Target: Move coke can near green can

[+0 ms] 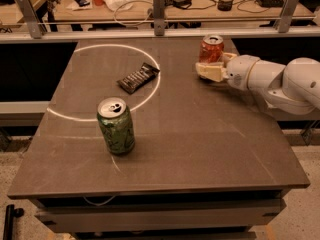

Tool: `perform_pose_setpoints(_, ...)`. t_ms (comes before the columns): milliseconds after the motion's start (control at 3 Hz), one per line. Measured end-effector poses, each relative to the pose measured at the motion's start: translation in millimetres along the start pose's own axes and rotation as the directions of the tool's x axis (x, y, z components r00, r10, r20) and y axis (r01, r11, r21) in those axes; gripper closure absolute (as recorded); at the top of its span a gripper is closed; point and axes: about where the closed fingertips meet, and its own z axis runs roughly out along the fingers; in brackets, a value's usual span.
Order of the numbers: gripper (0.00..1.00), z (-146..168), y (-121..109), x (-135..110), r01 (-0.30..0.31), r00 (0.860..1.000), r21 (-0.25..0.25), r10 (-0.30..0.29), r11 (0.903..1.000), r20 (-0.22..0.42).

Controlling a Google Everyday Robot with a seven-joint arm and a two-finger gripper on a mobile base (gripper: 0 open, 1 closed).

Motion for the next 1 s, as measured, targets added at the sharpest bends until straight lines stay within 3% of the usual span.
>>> perform_pose_setpoints(333,1.0,-7,19,-11,-0.015,1.0,-0.049,0.015,0.9987,0.005)
perform_pose_setpoints(667,1.0,-18,50,-25,-0.056,0.998,-0.108,0.056,0.9926,0.002)
perform_pose_setpoints(1000,1.0,-29,88,-33,-0.111,0.994,-0.179,0.111,0.9775,-0.01)
